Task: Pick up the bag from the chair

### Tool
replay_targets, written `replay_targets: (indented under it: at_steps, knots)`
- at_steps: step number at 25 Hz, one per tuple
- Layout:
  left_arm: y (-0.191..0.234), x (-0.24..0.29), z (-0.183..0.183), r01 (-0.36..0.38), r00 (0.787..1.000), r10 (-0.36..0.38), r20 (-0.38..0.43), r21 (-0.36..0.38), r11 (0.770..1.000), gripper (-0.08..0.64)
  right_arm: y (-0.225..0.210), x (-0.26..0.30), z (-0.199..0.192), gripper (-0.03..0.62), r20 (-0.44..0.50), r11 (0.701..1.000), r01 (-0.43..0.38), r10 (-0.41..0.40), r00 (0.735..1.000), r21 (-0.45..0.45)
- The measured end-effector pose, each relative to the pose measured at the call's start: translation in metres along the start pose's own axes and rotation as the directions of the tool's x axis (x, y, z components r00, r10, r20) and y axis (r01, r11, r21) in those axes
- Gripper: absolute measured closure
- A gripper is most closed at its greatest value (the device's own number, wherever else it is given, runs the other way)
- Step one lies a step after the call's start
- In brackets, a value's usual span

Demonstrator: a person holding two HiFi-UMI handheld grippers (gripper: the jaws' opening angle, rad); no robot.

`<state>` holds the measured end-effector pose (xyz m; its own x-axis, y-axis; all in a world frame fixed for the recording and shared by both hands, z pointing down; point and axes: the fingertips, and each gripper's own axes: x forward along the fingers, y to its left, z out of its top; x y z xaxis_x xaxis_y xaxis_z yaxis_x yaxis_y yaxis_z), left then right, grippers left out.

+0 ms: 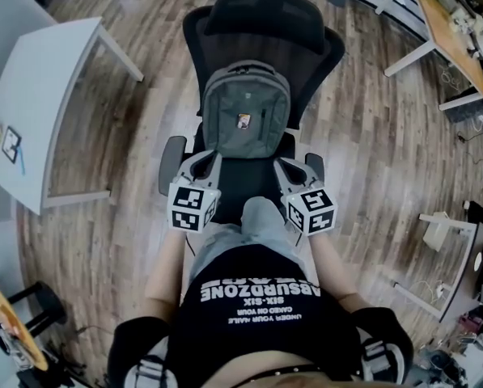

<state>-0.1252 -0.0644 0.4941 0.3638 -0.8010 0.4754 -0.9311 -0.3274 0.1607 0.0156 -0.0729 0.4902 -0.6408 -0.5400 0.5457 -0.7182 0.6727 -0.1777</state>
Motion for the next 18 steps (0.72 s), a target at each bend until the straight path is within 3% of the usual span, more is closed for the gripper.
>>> replay_targets:
  at_steps: [11,18]
  knots:
    - [0.020,0.021,-0.006,-0.051,0.998,0.052,-0.040,0.009,0.999,0.543,-0.022,0.014,-0.007,0.575,-0.028,0.999,0.032,-0.033,0.999,-0.026]
    - [0.020,0.037,-0.007,-0.072,0.997,0.073,-0.040,0.021,0.997,0.543,-0.040,0.019,-0.006,0.575,0.005,0.999,0.035,-0.035,0.999,-0.028]
